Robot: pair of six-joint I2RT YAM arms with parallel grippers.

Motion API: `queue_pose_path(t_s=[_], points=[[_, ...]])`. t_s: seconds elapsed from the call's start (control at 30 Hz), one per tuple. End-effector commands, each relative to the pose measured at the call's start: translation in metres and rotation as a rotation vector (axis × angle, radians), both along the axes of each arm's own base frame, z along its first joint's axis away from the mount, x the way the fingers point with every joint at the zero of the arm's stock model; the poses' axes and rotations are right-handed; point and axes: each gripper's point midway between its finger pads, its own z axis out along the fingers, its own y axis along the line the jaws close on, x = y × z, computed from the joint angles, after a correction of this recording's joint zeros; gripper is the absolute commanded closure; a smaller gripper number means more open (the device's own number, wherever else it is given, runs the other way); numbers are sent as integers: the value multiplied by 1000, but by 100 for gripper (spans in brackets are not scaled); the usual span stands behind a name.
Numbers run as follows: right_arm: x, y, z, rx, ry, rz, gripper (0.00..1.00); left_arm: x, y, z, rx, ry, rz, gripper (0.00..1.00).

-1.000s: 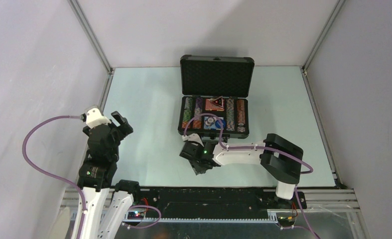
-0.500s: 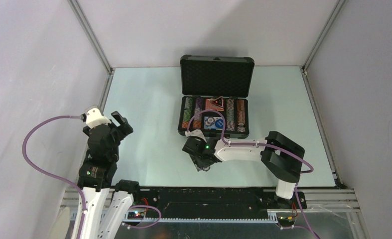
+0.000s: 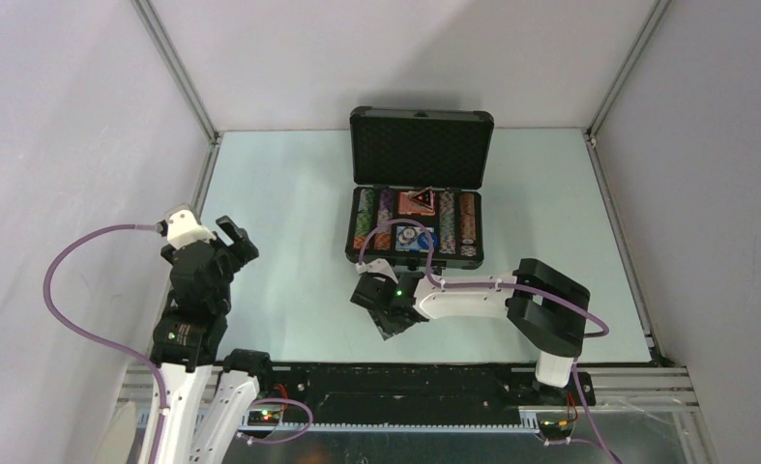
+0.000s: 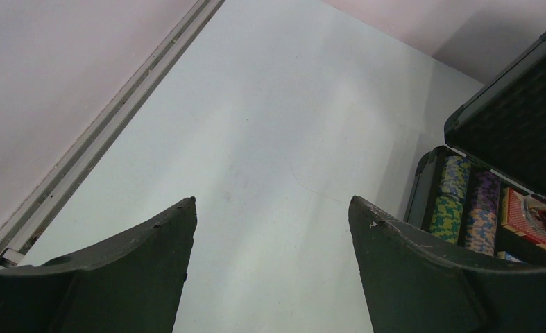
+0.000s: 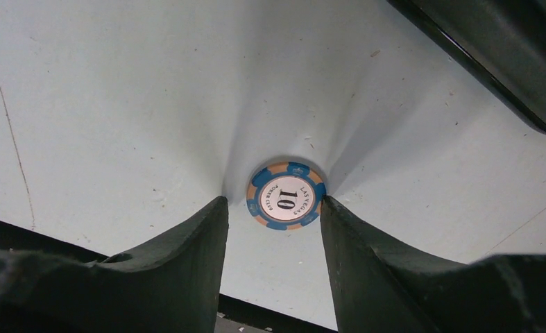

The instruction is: Pack up texas hold em set

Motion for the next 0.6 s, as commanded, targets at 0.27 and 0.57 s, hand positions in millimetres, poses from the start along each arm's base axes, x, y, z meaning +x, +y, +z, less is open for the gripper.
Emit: queue_pose_path(t_s=[0.27,0.57], points=[[4,-15,-11,-34,29,-38,45,2,0,3,16,-13,-9,14],[6,-17,-16,-24,49,-35,45,2,1,2,17,-10,-6,14]])
